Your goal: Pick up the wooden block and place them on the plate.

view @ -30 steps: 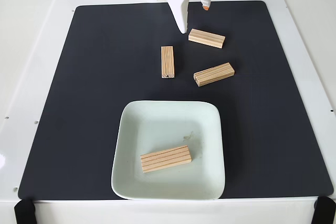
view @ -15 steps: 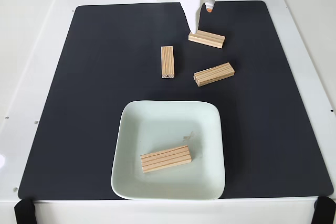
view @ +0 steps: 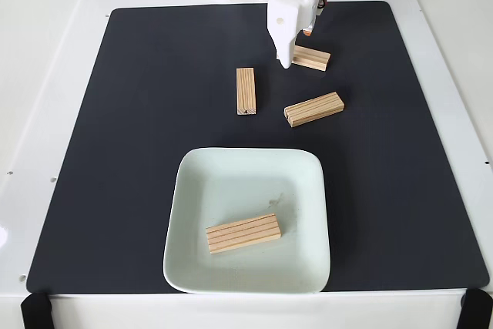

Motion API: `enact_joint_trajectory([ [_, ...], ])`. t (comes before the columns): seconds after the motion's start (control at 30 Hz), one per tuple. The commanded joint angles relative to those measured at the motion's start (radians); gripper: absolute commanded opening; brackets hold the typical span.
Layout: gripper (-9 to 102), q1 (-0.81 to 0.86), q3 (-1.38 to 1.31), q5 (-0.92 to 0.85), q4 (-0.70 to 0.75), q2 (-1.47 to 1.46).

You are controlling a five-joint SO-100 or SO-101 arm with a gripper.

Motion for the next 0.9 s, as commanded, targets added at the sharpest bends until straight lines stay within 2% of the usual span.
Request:
enact_joint_trajectory([
  [0.0, 35, -0.011, 0.0, -0.002, 0.008, -0.002],
  [0.6, 34, -0.034, 0.064, 0.0, -0.006, -0.006],
  [0.7, 29, -0.034, 0.064, 0.0, -0.006, -0.008],
  [0.87, 13, -0.034, 0.064, 0.0, -0.006, -0.008],
])
